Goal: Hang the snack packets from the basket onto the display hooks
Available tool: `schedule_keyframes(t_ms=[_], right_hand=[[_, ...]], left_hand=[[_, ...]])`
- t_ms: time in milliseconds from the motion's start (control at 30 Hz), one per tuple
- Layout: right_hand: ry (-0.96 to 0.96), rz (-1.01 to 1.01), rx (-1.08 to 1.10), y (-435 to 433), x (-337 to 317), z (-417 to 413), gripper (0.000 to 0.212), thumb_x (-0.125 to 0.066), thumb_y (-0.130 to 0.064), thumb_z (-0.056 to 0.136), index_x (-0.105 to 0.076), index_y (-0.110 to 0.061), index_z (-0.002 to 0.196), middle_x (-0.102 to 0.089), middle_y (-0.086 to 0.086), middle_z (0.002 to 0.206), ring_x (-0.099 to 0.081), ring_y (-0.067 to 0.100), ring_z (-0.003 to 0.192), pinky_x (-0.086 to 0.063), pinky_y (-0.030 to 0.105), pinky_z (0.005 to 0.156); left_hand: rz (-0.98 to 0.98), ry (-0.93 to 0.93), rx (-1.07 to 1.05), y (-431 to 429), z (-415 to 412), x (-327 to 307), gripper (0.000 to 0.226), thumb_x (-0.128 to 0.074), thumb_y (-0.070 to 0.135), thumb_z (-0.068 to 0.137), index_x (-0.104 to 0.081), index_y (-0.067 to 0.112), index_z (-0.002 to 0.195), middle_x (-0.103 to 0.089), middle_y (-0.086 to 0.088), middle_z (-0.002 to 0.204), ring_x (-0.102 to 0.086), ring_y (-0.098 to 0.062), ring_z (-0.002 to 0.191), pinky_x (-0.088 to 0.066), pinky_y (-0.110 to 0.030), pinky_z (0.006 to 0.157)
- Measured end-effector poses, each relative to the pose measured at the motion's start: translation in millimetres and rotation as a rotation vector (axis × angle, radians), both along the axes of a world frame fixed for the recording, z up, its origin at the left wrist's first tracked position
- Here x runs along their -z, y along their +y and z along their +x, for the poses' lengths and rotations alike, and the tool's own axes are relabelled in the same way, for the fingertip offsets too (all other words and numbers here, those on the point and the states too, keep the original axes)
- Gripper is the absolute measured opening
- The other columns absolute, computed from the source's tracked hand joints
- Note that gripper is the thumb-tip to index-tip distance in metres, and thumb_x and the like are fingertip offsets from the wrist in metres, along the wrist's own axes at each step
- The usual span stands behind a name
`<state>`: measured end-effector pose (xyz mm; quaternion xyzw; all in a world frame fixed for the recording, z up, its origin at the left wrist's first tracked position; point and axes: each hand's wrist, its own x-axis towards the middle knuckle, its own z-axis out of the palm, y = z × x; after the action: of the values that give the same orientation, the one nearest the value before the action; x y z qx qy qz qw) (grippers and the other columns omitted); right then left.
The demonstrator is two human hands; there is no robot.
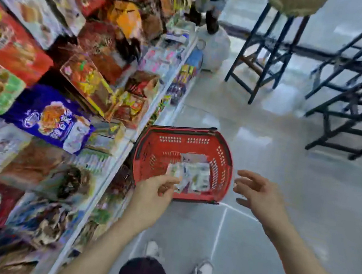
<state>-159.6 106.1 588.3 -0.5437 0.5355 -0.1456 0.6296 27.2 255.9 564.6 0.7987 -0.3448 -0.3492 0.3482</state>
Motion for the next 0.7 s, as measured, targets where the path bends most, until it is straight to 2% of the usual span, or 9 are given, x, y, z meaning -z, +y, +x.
schedule_keyframes(t_ms=[133,233,300,400,467,567,600,633,700], right_hand=[[0.078,0.205,-0.009,-18.6,85.1,21.4,0.035,-0.055,0.003,0.092,-0.056,-0.014,0.123,-0.064,0.018,0.104,-0.058,0.02,0.081,-0.047,0.03,0.065],[0.103,0.289,-0.01,-40.5,157.5,56.6,0.035,-0.061,-0.008,0.091,-0.055,-0.032,0.115,-0.061,0.003,0.117,-0.063,0.02,0.1,-0.054,0.041,0.085],[0.134,0.311,-0.036,-61.0,219.6,84.5,0.039,-0.064,-0.014,0.089,-0.052,-0.038,0.118,-0.058,0.001,0.126,-0.062,0.021,0.107,-0.051,0.048,0.095],[0.213,0.317,-0.115,-89.1,318.4,123.7,0.053,-0.062,-0.014,0.091,-0.043,-0.032,0.138,-0.048,0.005,0.14,-0.062,0.025,0.106,-0.054,0.043,0.09],[0.295,0.283,-0.226,-106.8,393.6,147.0,0.064,-0.06,-0.01,0.092,-0.033,-0.027,0.147,-0.04,0.01,0.147,-0.061,0.035,0.11,-0.053,0.036,0.078],[0.431,0.124,-0.445,-130.3,502.7,173.4,0.074,-0.061,-0.011,0.091,-0.021,-0.021,0.151,-0.044,0.02,0.144,-0.063,0.029,0.091,-0.049,0.034,0.074],[0.486,0.057,-0.51,-137.7,536.8,178.1,0.078,-0.064,-0.015,0.089,-0.019,-0.019,0.152,-0.039,0.018,0.148,-0.06,0.027,0.097,-0.048,0.034,0.083],[0.552,-0.013,-0.585,-144.3,568.6,181.3,0.082,-0.066,-0.019,0.088,-0.016,-0.019,0.152,-0.031,0.015,0.153,-0.054,0.029,0.116,-0.043,0.035,0.097],[0.665,-0.113,-0.711,-156.7,623.1,185.8,0.089,-0.067,-0.025,0.087,-0.009,-0.02,0.154,-0.015,0.008,0.161,-0.023,0.028,0.144,-0.025,0.037,0.116]], left_hand=[[0.14,0.062,-0.02,-23.8,16.8,70.6,0.04,-0.06,-0.004,0.085,-0.064,0.033,0.099,-0.067,0.01,0.086,-0.058,-0.001,0.075,-0.041,-0.012,0.071],[0.245,0.057,-0.001,-53.4,45.7,139.6,0.038,-0.058,0.001,0.087,-0.062,0.028,0.113,-0.064,0.012,0.09,-0.057,0.001,0.081,-0.042,-0.011,0.072],[0.307,0.037,0.023,-82.2,71.1,204.7,0.043,-0.061,0.005,0.087,-0.057,0.023,0.126,-0.062,0.009,0.099,-0.057,-0.004,0.084,-0.04,-0.014,0.072],[0.436,-0.011,0.07,-124.6,106.8,311.8,0.056,-0.066,0.016,0.087,-0.046,0.019,0.139,-0.059,-0.001,0.123,-0.057,-0.015,0.102,-0.039,-0.02,0.077],[0.525,-0.039,0.114,-146.8,126.6,395.7,0.063,-0.07,0.023,0.085,-0.043,0.015,0.141,-0.055,-0.005,0.134,-0.054,-0.023,0.118,-0.042,-0.027,0.092],[0.618,-0.113,0.18,-169.5,147.1,515.3,0.061,-0.071,0.031,0.082,-0.048,0.011,0.134,-0.056,-0.009,0.132,-0.053,-0.029,0.12,-0.043,-0.04,0.1],[0.658,-0.134,0.203,-173.9,151.5,550.7,0.06,-0.071,0.033,0.082,-0.048,0.01,0.133,-0.056,-0.012,0.131,-0.054,-0.031,0.119,-0.045,-0.042,0.099],[0.7,-0.15,0.209,-176.2,154.5,581.7,0.062,-0.069,0.037,0.082,-0.047,0.01,0.133,-0.057,-0.014,0.129,-0.055,-0.033,0.117,-0.046,-0.043,0.097],[0.761,-0.102,0.185,-177.3,156.6,639.9,0.071,-0.064,0.046,0.081,-0.04,0.01,0.137,-0.061,-0.016,0.121,-0.06,-0.035,0.108,-0.051,-0.044,0.091]])
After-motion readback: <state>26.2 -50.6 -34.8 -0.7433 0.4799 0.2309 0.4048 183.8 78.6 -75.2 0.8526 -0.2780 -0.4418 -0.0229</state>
